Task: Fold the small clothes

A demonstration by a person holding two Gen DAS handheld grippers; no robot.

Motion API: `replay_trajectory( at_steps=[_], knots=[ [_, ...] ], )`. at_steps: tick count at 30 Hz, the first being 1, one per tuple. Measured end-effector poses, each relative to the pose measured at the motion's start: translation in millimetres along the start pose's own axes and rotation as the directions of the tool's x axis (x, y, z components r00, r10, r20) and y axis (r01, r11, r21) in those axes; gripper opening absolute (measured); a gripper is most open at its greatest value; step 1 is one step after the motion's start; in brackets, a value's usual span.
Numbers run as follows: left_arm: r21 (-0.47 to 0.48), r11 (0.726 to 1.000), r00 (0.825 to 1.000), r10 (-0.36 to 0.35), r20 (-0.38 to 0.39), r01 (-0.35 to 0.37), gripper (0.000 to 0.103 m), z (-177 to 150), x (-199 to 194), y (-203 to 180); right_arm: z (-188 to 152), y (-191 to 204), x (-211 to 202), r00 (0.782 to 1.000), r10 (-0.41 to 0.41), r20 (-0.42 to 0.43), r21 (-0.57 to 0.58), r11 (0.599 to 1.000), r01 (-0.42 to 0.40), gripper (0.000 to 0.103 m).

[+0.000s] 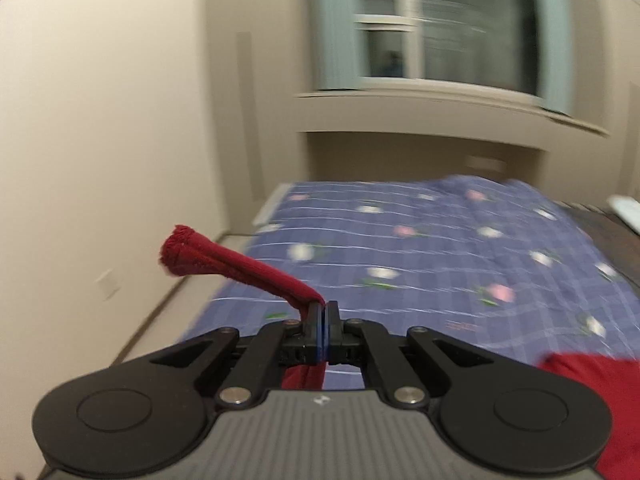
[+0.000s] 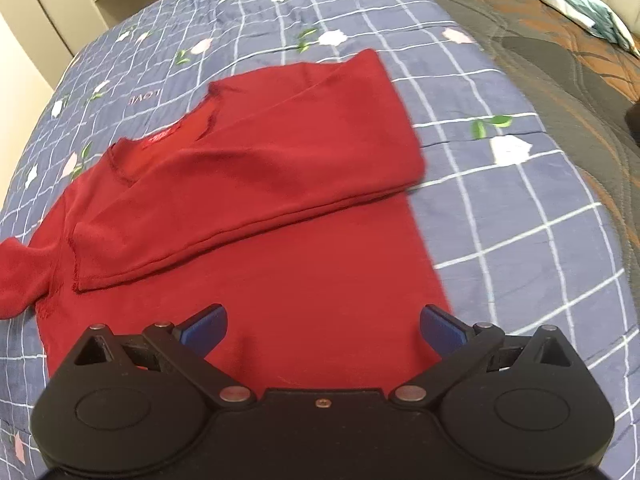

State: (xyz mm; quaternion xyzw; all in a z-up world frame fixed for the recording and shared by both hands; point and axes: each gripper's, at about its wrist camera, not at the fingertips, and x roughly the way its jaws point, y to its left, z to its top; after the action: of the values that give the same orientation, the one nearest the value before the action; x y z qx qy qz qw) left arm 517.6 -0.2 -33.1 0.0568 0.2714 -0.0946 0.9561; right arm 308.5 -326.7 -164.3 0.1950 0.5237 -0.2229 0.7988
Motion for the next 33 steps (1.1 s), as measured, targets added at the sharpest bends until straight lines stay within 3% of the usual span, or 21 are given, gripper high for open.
replay_trajectory(
  at_steps=[5, 9, 13, 18, 23, 28, 33],
  knots=[
    [0.154, 0.978, 0.989, -0.133, -0.066, 0.141, 0.000, -21, 7, -94, -2, -28, -6, 1.000, -0.015, 0.007, 0.039, 0.999, 0.014, 0.102],
    [0.219, 0.950, 0.967, -0.188, -0.173, 0.224, 0.000, -54, 19, -156, -4, -56, -7, 0.999, -0.037, 0.000, 0.074, 0.997, 0.037, 0.102],
    [0.263, 0.923, 0.941, -0.212, -0.265, 0.282, 0.000, -86, 22, -193, -7, -82, -9, 0.998, -0.055, -0.003, 0.111, 0.992, 0.055, 0.102],
    [0.278, 0.906, 0.913, -0.216, -0.347, 0.320, 0.000, -114, 22, -201, -7, -102, -10, 0.999, -0.054, -0.003, 0.142, 0.988, 0.054, 0.102],
    [0.237, 0.911, 0.886, -0.221, -0.407, 0.336, 0.011, -126, 15, -194, -5, -100, -7, 1.000, -0.026, -0.007, 0.138, 0.990, 0.027, 0.102],
    [0.162, 0.930, 0.867, -0.230, -0.442, 0.329, 0.043, -130, 2, -178, 1, -83, -3, 1.000, 0.026, -0.009, 0.110, 0.994, -0.025, 0.102],
    [0.089, 0.954, 0.862, -0.216, -0.458, 0.286, 0.064, -130, -12, -151, 13, -55, 0, 0.994, 0.108, -0.008, 0.089, 0.990, -0.107, 0.102]
  ],
)
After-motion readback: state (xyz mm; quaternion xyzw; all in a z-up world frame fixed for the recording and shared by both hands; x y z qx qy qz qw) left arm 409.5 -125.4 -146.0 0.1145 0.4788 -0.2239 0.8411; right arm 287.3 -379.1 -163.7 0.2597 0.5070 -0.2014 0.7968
